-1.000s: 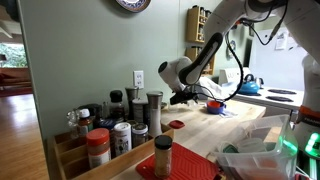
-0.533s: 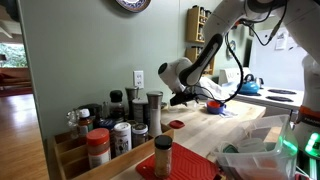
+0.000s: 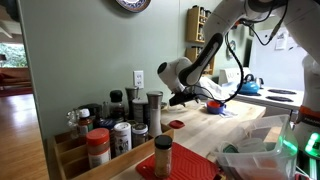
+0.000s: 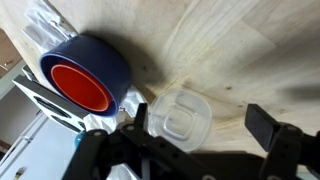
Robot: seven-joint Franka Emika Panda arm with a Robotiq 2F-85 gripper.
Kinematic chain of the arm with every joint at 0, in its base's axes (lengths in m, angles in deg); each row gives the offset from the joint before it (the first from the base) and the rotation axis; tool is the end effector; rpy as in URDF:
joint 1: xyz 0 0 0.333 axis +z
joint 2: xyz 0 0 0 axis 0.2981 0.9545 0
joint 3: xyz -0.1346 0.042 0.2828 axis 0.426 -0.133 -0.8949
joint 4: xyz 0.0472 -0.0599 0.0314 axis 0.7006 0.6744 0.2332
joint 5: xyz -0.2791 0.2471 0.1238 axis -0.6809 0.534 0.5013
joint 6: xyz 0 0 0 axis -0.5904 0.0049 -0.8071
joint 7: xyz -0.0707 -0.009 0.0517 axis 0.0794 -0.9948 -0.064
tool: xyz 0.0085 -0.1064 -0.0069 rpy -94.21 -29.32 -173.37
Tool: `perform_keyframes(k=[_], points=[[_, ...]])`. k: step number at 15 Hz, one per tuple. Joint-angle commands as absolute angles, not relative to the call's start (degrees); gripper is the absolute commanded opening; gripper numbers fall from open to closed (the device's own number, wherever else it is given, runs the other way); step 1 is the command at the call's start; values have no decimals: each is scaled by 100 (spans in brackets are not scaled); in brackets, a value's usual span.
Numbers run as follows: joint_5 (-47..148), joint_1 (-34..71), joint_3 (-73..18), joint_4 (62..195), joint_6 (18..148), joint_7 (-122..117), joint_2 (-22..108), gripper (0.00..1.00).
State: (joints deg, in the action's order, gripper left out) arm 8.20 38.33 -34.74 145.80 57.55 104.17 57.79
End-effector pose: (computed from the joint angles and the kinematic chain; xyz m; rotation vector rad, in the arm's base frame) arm 0.5448 0.1890 0.1877 2.0832 -1.1740 0.4678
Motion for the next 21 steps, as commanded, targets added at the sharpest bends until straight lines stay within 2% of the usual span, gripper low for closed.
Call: perform_keyframes(k=[1, 13, 21], points=[[902, 3628, -3557, 14706, 5963, 10340, 5613, 100], [2620, 2275, -3345, 15570, 8027, 7538, 4499, 100], [4763, 1771, -3215, 15943, 8424, 5196, 4467, 100]])
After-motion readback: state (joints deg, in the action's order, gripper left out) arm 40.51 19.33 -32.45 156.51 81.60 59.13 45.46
